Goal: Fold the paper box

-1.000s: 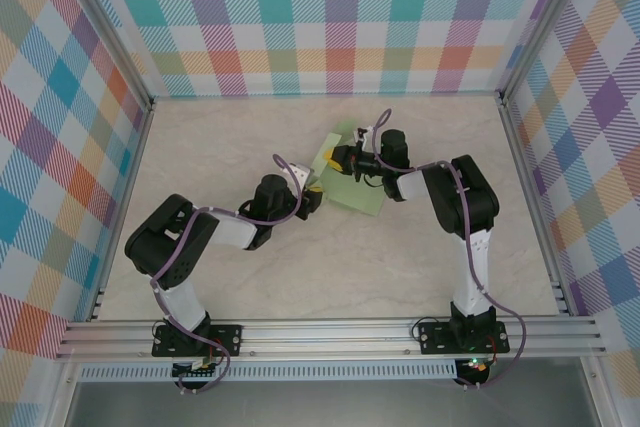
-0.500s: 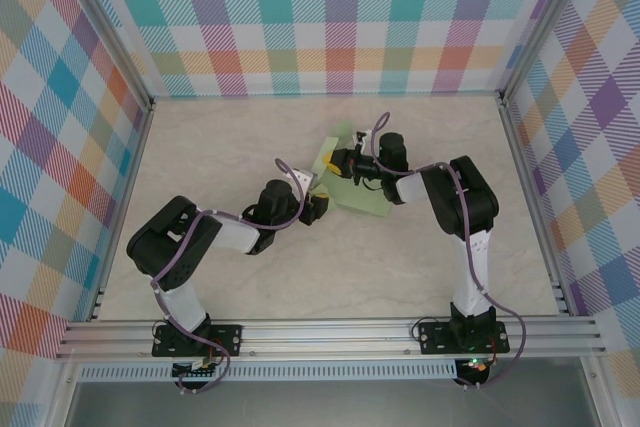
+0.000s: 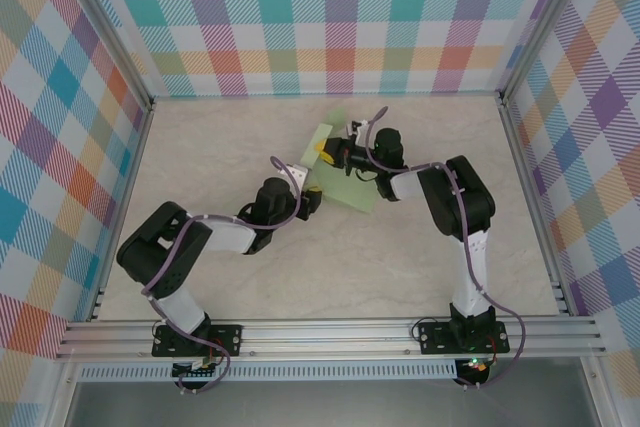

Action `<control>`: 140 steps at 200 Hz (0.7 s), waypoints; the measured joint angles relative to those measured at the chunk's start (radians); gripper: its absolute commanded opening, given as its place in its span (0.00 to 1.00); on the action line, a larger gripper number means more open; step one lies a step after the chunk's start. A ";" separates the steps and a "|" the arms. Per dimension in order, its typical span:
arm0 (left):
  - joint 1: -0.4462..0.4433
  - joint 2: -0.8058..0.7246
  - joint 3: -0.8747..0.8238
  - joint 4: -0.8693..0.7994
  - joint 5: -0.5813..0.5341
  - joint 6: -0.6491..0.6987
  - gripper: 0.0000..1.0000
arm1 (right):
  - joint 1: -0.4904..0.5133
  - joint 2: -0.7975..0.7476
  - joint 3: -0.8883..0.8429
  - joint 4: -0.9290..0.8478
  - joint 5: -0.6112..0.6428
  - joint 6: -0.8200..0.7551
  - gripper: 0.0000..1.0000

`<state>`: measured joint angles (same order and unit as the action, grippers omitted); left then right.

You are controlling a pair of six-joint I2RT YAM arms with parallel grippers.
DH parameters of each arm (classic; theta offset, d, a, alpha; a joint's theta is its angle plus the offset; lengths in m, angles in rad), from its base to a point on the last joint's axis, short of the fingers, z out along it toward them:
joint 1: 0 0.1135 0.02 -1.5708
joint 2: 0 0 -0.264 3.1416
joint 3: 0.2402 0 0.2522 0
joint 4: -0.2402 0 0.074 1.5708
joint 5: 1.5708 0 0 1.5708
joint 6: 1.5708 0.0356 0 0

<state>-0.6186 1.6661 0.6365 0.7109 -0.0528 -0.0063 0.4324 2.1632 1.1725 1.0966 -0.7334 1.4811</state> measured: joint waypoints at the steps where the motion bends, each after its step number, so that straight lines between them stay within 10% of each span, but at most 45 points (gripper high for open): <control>1: 0.001 -0.003 0.000 -0.002 -0.001 0.001 0.51 | 0.001 0.002 0.005 0.003 0.000 0.002 0.05; 140: 0.084 0.087 0.004 -0.025 -0.018 0.018 0.38 | 0.019 0.137 0.065 0.054 0.040 0.002 0.04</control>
<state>-0.5343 1.7527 0.6407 0.6857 -0.0704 0.0116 0.4519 2.2997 1.2377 1.1507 -0.6930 1.4834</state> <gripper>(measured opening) 0.433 0.049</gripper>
